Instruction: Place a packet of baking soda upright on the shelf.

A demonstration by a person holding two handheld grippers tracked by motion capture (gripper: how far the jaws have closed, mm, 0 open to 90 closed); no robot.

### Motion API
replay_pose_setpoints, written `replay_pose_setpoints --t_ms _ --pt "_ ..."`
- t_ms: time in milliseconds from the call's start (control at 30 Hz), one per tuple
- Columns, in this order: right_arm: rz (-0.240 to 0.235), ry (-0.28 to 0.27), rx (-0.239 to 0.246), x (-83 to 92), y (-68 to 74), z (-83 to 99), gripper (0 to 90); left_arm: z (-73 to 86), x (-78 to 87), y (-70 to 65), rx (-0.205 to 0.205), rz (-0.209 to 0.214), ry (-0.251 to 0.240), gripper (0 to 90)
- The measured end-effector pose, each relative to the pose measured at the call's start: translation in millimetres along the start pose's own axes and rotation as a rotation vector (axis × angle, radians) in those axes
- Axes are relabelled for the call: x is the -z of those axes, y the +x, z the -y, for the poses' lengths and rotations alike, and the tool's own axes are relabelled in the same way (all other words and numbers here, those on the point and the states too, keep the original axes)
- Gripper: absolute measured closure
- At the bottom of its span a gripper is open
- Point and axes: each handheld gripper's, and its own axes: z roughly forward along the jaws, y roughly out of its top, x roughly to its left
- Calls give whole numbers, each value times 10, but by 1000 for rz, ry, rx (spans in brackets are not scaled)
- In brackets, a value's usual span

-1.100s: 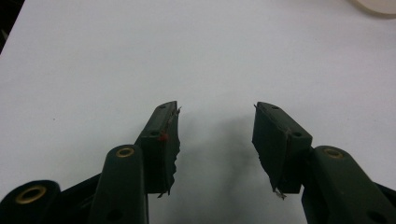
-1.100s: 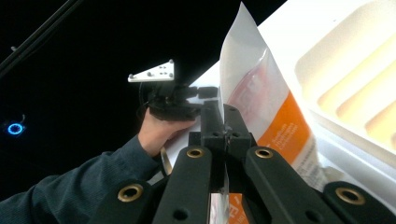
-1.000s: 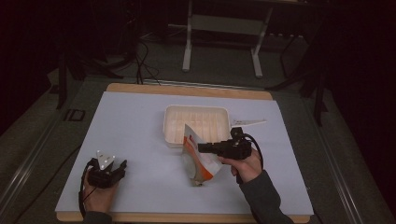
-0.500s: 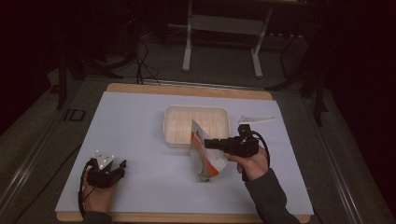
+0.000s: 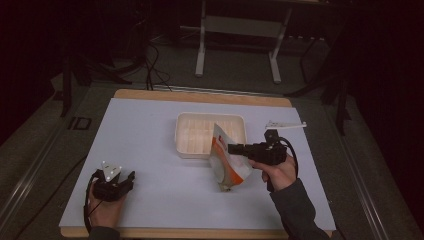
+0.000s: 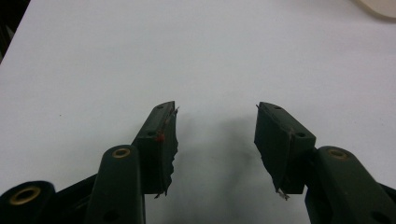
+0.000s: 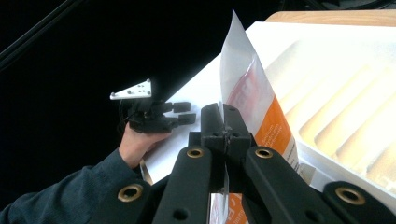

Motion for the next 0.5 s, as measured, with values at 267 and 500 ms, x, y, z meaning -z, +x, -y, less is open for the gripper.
replay_pose_setpoints --t_ms 267,500 --pt "30 -16 7 87 -15 -48 900 0 -3 -1 3 -2 -1 482" --pt "49 -34 14 156 -6 -104 900 -1 -3 3 0 -1 0 481"
